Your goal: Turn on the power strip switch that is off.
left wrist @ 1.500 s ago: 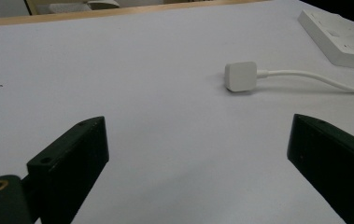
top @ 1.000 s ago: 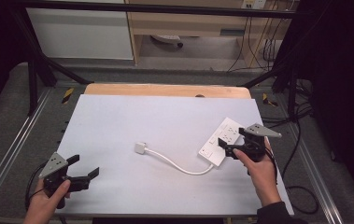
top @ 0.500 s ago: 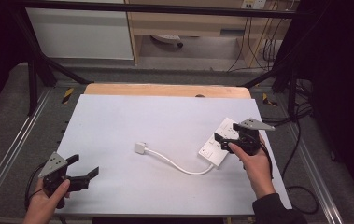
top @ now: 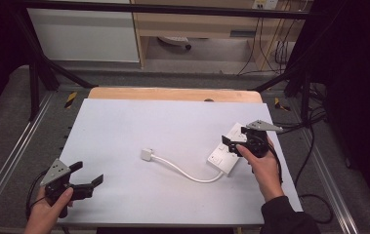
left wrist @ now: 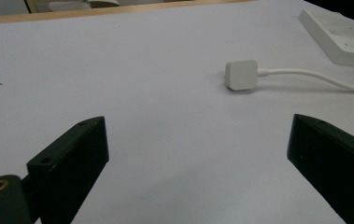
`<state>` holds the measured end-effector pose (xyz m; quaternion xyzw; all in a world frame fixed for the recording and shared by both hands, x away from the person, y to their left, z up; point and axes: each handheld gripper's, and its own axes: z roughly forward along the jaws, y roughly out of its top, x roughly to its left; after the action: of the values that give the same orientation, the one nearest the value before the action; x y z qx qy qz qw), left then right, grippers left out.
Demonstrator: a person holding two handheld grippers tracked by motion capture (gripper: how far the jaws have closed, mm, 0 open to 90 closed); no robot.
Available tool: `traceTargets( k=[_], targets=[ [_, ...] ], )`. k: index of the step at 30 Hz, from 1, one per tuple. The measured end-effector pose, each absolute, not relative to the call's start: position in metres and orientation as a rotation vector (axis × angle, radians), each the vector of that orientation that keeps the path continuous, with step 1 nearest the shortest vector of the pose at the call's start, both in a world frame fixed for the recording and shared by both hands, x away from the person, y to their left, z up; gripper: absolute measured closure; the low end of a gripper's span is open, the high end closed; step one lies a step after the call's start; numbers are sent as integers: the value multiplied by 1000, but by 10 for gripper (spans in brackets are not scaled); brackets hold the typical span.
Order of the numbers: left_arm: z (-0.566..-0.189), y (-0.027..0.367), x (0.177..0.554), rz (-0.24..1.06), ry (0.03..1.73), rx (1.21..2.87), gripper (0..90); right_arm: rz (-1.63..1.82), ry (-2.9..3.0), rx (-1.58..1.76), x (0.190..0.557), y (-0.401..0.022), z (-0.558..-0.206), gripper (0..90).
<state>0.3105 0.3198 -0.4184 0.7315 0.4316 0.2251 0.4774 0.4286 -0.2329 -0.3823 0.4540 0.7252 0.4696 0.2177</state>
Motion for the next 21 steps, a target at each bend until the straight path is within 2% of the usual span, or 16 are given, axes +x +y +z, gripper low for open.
traceTargets(
  k=[10, 21],
  targets=[
    [-419, 319, 311, 547, 1052, 1787, 57, 1310, 2035, 1268, 437, -230, -390, 215],
    [-419, 318, 311, 551, 1043, 1804, 57, 1310, 2081, 1268, 445, -226, -399, 410]
  ],
)
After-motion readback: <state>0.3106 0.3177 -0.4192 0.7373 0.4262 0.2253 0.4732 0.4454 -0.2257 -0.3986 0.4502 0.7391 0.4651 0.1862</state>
